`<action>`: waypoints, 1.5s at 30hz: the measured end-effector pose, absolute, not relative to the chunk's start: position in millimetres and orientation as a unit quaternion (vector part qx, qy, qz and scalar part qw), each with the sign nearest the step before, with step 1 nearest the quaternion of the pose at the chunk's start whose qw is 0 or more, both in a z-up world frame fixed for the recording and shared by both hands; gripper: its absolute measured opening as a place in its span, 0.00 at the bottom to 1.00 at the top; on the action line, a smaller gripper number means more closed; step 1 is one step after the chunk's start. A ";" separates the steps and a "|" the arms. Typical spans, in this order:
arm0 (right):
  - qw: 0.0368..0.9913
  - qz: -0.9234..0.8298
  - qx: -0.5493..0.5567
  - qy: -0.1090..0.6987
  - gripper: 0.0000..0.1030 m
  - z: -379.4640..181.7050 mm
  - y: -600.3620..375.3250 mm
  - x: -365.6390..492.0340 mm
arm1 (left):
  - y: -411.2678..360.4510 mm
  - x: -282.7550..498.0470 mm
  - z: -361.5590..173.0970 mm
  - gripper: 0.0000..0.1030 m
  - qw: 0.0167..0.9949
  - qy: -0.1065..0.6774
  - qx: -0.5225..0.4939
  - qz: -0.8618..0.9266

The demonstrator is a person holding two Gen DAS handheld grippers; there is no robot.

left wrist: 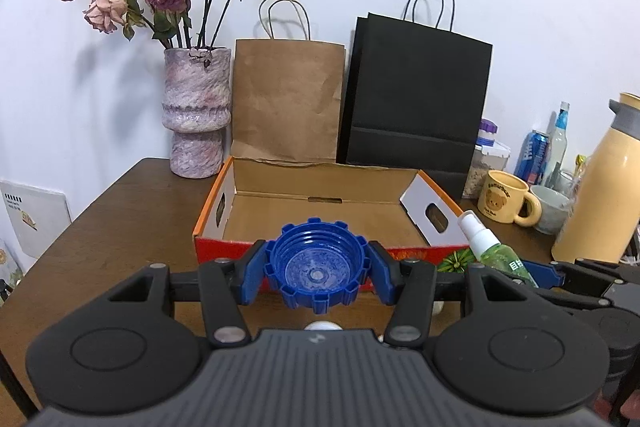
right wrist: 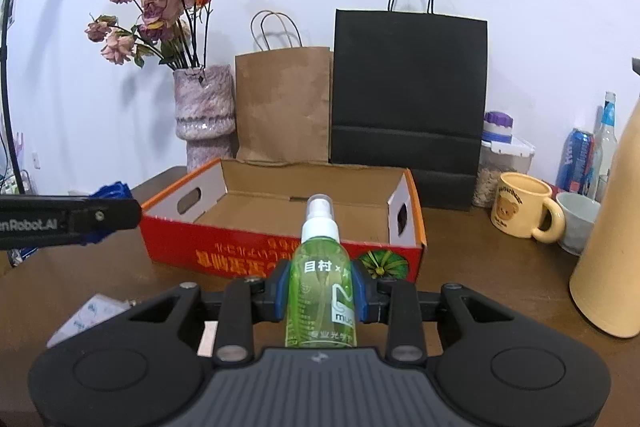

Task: Organize rigid objects
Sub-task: 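Carry the cap and spray bottle over the red cardboard box with both tools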

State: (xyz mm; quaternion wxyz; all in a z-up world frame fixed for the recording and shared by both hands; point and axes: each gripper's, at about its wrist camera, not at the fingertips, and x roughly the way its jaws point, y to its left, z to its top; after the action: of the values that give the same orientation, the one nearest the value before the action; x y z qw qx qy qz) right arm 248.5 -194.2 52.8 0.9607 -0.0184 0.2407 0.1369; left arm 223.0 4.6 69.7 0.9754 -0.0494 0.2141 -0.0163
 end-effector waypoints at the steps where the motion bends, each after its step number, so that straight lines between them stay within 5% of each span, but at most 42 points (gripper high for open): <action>1: 0.961 0.138 -0.018 0.240 0.29 53.0 -192.0 252.0 | 5.3 226.5 70.5 0.53 0.976 0.212 -0.050 -0.015; 45: 0.960 0.120 -0.006 0.252 0.29 58.2 -163.3 423.5 | 55.0 389.9 64.8 0.53 0.967 0.225 -0.083 0.083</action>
State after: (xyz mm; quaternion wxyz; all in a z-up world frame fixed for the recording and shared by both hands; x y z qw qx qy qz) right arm 423.5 -163.3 58.2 0.9603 -0.0057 0.2517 0.1202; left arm 389.9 55.0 64.8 0.9672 -0.0831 0.2252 0.0828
